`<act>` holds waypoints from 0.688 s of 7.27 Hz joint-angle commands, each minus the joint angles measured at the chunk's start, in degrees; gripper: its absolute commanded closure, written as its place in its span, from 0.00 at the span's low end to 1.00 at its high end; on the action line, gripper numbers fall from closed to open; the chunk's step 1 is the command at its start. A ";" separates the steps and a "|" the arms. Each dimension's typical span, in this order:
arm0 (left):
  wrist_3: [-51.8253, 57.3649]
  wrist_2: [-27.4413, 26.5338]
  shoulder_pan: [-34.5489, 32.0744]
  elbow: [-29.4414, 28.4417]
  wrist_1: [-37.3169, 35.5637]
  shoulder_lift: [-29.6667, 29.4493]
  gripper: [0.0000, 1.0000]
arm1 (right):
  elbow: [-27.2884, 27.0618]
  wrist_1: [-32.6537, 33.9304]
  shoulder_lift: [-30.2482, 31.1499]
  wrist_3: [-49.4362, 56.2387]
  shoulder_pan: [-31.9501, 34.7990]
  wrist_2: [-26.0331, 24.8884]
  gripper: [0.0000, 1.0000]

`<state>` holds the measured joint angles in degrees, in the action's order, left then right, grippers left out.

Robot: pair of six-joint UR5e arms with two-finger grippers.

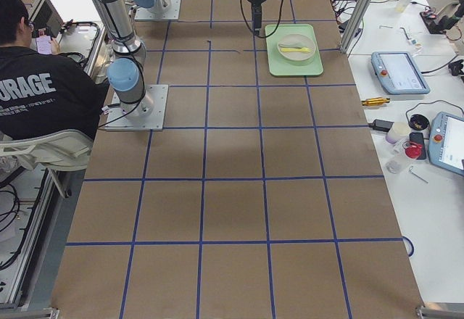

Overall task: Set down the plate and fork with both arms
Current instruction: 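Move the right gripper over the plate and grasp the yellow fork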

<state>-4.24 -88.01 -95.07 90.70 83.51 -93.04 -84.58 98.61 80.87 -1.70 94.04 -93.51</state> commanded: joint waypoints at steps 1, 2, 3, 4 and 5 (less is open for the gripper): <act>-0.33 -0.14 0.06 0.44 0.07 0.83 0.00 | 19.69 -4.45 -18.71 -1.10 3.68 0.34 0.00; -0.42 -0.05 0.06 0.71 0.07 0.84 0.00 | 25.11 -4.13 -26.12 -2.85 5.44 0.52 0.00; -0.51 -0.05 0.06 0.80 0.07 0.66 0.00 | 25.25 -1.69 -30.20 -3.39 6.67 0.79 0.00; -0.51 -0.05 0.06 1.06 0.07 0.49 0.00 | 25.17 0.77 -32.76 -4.79 8.08 0.79 0.00; -0.42 0.03 0.06 1.67 -0.19 0.23 0.00 | 25.17 7.67 -35.75 -6.98 8.79 1.48 0.00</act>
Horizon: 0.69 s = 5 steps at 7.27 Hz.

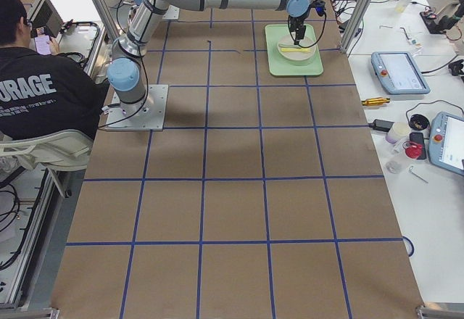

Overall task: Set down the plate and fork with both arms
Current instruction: 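Move the right gripper over the plate and grasp the yellow fork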

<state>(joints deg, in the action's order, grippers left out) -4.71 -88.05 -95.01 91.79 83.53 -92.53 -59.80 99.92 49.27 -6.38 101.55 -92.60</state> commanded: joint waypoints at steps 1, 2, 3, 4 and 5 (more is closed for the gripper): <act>0.05 0.07 0.00 1.20 -0.30 -0.19 0.00 | 0.22 9.91 -6.35 -5.28 1.63 2.06 0.12; -0.04 0.16 0.00 1.46 -0.47 -0.28 0.00 | -0.74 10.56 -6.29 -5.66 1.64 2.07 0.20; -0.04 0.16 0.00 1.55 -0.38 -0.45 0.00 | -2.15 11.35 -6.29 -5.93 1.64 2.25 0.22; -0.13 0.16 0.00 1.90 -0.38 -0.37 0.00 | -3.12 13.70 -6.38 -7.15 2.25 3.21 0.22; -0.04 0.16 0.00 1.91 -0.47 -0.63 0.00 | -3.65 13.90 -6.72 -7.33 2.34 4.17 0.22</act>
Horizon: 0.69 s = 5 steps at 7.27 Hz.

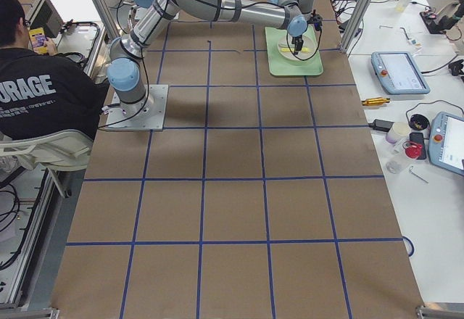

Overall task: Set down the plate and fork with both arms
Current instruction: 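Move the right gripper over the plate and grasp the yellow fork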

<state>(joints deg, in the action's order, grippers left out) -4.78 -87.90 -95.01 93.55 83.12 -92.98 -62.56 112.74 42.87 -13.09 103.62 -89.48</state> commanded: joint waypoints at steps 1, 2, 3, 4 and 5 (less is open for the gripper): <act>-0.14 0.01 0.00 0.14 -0.06 -0.36 0.00 | -1.94 1.17 -0.07 -1.83 0.36 1.07 0.22; -0.14 0.01 0.00 0.14 -0.06 -0.28 0.00 | -2.04 2.13 -0.16 -2.11 0.62 1.24 0.24; -0.05 -0.08 0.00 0.14 -0.06 -0.28 0.00 | -2.13 2.48 -0.86 -2.02 0.71 1.68 0.27; -0.23 0.01 0.00 0.05 -0.15 -0.28 0.00 | -2.13 3.27 -1.47 -2.02 0.71 1.94 0.29; -0.23 0.01 0.00 0.05 -0.15 -0.28 0.00 | -2.13 3.63 -1.30 -2.28 0.71 2.12 0.29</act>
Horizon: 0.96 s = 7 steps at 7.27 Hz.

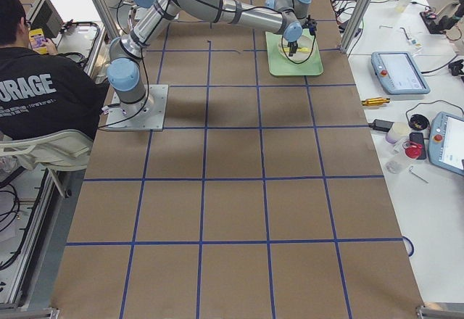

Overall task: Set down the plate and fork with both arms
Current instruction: 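Lift the yellow fork with the right gripper and lower it beside the plate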

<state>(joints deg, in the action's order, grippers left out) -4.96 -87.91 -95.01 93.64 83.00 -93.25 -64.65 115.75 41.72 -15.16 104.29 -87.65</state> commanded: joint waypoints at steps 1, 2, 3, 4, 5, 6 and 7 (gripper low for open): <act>0.04 0.02 0.00 0.05 -0.03 0.00 0.00 | -0.04 0.61 -0.33 -0.39 0.04 0.29 0.29; -0.05 0.02 0.00 -0.04 -0.03 0.00 0.00 | -0.04 0.79 -0.50 -0.48 0.04 0.98 0.30; -0.05 0.02 0.00 -0.04 -0.03 0.00 0.00 | -0.22 0.96 -0.76 -0.39 0.04 0.99 0.30; -0.05 0.02 0.00 -0.04 -0.12 -0.09 0.00 | -0.22 1.23 -0.68 -0.39 0.04 0.99 0.30; -0.05 0.02 0.00 -0.04 -0.03 -0.09 0.00 | -0.30 1.32 -0.85 -0.31 0.04 0.99 0.33; 0.04 0.02 0.00 -0.04 -0.12 -0.09 0.00 | -0.39 1.32 -0.85 -0.31 0.04 0.82 0.34; -0.05 0.02 0.00 -0.04 -0.12 -0.17 0.00 | -0.39 1.32 -0.85 -0.22 0.04 0.81 0.47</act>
<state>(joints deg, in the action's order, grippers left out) -4.97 -87.89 -95.01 93.60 82.90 -93.36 -64.99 117.04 40.91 -15.46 104.33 -86.77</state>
